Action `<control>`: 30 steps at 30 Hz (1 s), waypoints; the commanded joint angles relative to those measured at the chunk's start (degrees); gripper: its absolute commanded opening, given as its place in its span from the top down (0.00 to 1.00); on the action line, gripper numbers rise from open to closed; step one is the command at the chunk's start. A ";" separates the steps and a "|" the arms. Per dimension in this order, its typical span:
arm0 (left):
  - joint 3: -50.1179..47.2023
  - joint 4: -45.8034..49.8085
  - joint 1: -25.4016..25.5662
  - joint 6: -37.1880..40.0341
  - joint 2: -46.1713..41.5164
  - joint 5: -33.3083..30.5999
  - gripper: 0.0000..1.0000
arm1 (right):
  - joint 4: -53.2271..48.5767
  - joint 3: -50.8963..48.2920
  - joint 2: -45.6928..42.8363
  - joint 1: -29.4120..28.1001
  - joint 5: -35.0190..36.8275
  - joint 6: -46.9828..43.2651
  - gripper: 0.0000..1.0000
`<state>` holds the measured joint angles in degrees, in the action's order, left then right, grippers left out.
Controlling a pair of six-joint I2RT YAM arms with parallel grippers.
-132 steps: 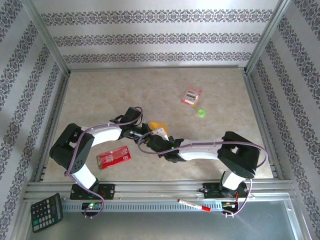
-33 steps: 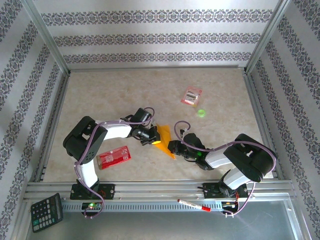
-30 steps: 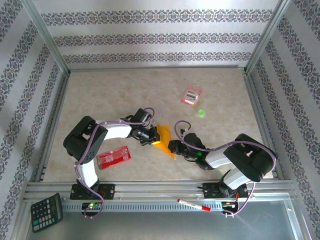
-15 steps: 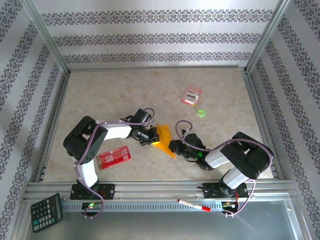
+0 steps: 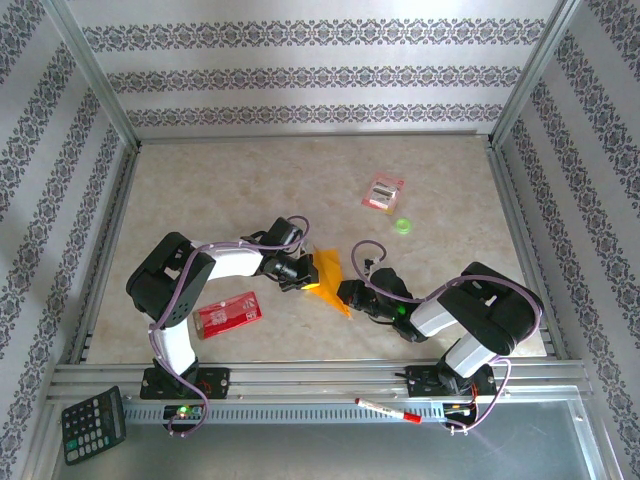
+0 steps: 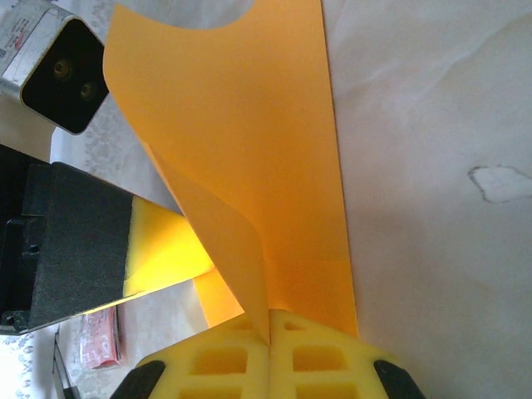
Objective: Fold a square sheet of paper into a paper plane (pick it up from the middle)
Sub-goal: Fourth fold the wing at the center of the table.
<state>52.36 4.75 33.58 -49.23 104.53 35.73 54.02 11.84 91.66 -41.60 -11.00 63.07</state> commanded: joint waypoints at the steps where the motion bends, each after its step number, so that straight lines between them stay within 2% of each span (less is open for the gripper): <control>1: 0.35 5.15 -0.76 1.68 -0.29 -2.22 1.00 | -0.67 -0.41 -0.24 0.58 -1.51 -0.75 1.00; 16: 1.82 7.07 -0.80 2.11 -1.64 -2.77 1.00 | -1.16 -1.29 -1.09 1.03 -1.04 -0.39 1.00; 22: 4.26 7.03 -0.84 1.99 -4.52 -2.17 0.87 | -0.70 -1.55 0.44 1.17 -1.36 -0.53 1.00; 25: 5.11 5.87 -0.79 1.23 -5.38 -1.38 0.85 | -0.58 -1.47 0.93 1.25 -1.35 -0.70 1.00; 30: 6.61 3.32 -0.62 -0.03 -3.97 1.11 0.96 | -0.41 -1.48 1.18 1.33 -1.30 -0.70 1.00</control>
<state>57.87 9.32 33.28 -48.51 100.55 34.96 54.08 11.44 91.46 -40.97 -12.12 63.07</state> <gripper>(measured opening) 0.062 0.040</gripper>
